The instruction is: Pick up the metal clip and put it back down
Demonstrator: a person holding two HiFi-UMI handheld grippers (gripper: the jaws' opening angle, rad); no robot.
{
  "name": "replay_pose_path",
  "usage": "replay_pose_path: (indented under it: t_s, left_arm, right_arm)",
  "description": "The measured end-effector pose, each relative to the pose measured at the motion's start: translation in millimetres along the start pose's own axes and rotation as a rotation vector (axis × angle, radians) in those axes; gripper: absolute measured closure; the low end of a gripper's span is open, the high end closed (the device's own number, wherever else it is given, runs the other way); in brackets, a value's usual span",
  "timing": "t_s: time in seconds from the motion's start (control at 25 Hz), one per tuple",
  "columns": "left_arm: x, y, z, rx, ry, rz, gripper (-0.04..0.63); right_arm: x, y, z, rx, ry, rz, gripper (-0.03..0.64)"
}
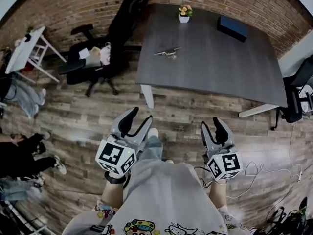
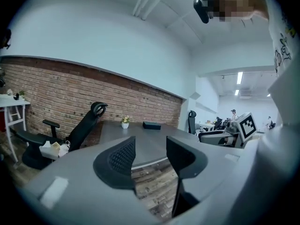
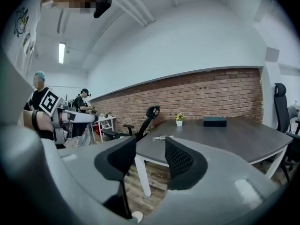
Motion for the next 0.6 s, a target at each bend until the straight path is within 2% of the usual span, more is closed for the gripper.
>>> replay_pose_path:
  t_s: [0.28, 0.6]
  left_arm:
    - [61.4, -17.7, 70.0, 0.009, 0.041, 0.003, 0.367]
    - [100.1, -31.3, 127.8, -0.002, 0.081, 0.045, 0.357]
  right_arm:
    - [85.6, -13.7, -16.2, 0.017, 0.009, -0.008, 0.400]
    - [142.1, -18.9, -20.0, 0.052, 0.061, 0.003, 0.374]
Point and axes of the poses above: the fingertips, and each gripper's own axes: x forward along the fingers, z to its left, y out of its underside, the point moved 9 cm from there along -x, backward along the fingers, and after that the axes turned 8 degrees about -z, right-handed, at the moved point
